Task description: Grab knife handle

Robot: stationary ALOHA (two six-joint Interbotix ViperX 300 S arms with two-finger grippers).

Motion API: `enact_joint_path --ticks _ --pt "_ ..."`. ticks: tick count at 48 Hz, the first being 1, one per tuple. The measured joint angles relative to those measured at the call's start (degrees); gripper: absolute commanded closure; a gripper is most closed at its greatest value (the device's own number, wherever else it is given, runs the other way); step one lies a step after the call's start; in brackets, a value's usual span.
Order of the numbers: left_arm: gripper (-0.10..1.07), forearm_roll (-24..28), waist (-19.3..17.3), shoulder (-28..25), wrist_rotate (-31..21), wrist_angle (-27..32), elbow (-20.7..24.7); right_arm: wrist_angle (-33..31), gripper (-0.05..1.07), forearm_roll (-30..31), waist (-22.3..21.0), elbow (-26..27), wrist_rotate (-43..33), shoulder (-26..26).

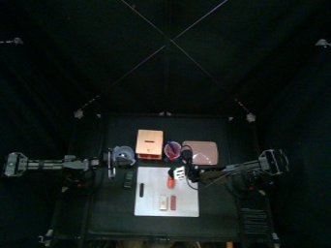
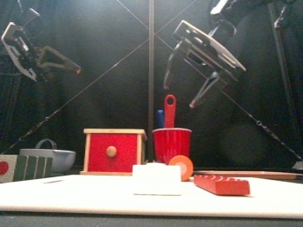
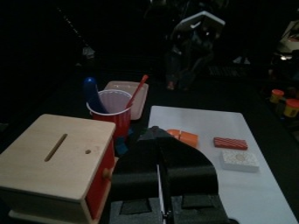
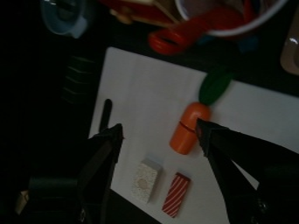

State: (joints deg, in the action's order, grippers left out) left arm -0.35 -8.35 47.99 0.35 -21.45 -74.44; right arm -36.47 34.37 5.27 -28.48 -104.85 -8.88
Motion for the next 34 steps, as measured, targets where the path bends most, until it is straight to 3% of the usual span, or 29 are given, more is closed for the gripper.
enact_joint_path --ticks 14,24,34 --pt "0.98 0.00 -1.14 0.09 0.00 0.00 -0.09 -2.46 0.06 -11.95 -6.77 5.98 25.14 -1.14" --pt "0.98 0.00 -1.76 0.00 -0.18 0.00 0.00 -11.43 0.06 -23.99 -12.39 12.57 46.14 -0.62" --pt "0.98 -0.09 -2.37 0.00 -0.35 0.09 -0.09 -19.69 0.06 -31.11 -17.14 20.21 61.52 4.39"
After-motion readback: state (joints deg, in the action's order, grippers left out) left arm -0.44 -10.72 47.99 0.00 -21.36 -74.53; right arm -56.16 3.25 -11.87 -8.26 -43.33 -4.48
